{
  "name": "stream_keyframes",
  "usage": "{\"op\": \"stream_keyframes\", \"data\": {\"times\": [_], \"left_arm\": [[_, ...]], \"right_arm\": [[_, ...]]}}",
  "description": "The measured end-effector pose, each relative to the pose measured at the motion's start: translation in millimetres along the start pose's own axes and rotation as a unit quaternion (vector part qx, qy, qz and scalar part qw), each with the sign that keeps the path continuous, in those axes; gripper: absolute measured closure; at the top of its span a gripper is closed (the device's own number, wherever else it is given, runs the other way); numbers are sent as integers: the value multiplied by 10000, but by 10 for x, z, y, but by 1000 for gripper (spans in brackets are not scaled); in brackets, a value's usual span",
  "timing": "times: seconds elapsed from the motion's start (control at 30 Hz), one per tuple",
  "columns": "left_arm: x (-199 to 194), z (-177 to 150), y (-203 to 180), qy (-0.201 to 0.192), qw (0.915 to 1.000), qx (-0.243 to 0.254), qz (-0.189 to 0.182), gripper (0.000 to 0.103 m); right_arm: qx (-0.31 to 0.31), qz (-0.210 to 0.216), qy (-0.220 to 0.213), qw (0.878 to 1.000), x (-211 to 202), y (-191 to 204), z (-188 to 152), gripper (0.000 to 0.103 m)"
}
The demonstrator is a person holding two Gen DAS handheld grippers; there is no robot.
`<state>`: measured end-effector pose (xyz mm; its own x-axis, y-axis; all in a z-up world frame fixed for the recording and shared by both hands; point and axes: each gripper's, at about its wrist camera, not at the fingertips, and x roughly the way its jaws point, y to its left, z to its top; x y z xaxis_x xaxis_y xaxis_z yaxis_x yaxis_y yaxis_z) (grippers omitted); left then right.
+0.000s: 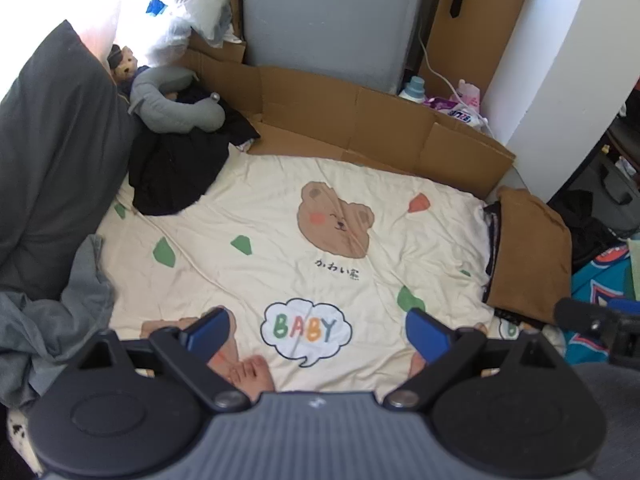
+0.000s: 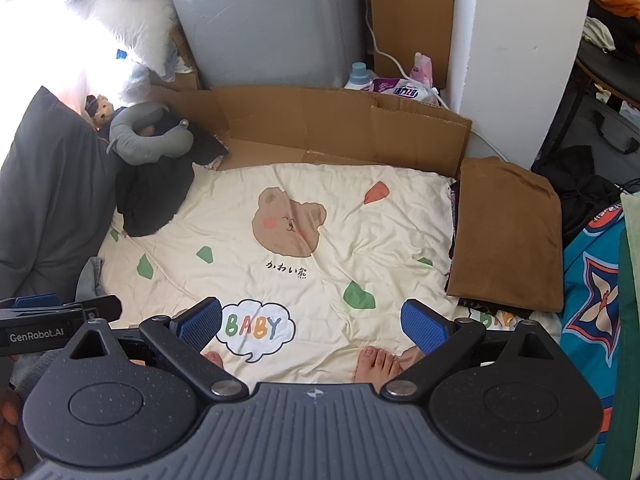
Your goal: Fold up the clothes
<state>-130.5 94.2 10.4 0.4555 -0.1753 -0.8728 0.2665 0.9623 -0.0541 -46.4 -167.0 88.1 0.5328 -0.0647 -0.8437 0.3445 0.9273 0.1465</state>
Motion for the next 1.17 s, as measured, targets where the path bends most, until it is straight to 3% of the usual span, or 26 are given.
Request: {"op": "stream_keyframes", "data": {"times": [0.27, 0.5, 0.7, 1.17], "left_arm": [[-9, -45, -184, -41, 9997, 210, 110, 7], [-29, -92, -207, -60, 9999, 4, 162, 7], [-56, -99, -239, -125, 9993, 92, 349, 7], [-20, -108, -309, -55, 9993, 84, 372, 6]], "right_arm": [[-120, -35, 48, 9999, 14, 58, 8, 4], [-157, -8, 73, 9998, 15, 55, 21, 4], [-288, 26, 105, 9995, 27, 101, 17, 4], [-259, 53, 81, 9996, 16, 85, 34, 4]]}}
